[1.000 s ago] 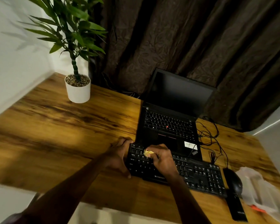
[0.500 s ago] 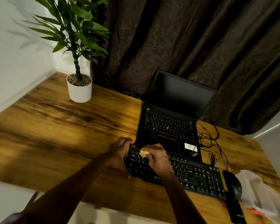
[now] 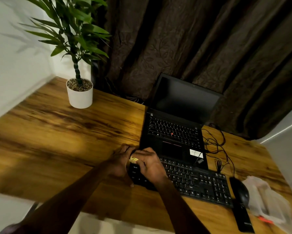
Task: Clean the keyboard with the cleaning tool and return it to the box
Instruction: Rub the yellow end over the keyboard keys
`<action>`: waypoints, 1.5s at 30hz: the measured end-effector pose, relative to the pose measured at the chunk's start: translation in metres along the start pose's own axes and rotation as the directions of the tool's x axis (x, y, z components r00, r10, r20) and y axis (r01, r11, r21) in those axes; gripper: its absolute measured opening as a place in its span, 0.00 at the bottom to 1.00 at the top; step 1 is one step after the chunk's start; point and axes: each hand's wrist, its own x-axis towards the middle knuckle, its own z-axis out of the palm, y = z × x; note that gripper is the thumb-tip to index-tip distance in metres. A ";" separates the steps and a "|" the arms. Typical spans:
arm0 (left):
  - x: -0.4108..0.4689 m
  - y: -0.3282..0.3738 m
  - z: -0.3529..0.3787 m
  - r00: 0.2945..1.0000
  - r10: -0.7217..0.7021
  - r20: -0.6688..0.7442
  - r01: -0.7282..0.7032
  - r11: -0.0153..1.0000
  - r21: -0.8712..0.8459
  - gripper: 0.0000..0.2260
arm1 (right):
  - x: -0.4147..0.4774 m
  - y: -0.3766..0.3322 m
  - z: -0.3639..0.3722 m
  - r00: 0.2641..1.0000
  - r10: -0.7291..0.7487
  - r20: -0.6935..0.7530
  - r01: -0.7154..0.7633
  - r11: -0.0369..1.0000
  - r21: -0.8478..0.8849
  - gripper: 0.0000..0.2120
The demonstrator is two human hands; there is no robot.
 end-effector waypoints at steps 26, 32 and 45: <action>-0.012 0.011 -0.012 1.000 -0.003 0.023 0.003 1.000 0.001 0.64 | -0.035 0.052 -0.021 0.982 0.186 0.018 -0.186 0.983 -0.001 0.15; -0.013 0.012 -0.013 1.000 -0.010 0.028 0.010 1.000 0.021 0.65 | -0.026 0.040 -0.013 0.961 0.264 0.078 -0.272 0.956 0.115 0.16; -0.021 0.021 -0.022 0.986 -0.099 0.131 0.099 0.995 0.002 0.63 | -0.047 0.062 -0.028 0.943 0.330 0.035 -0.331 0.930 0.160 0.14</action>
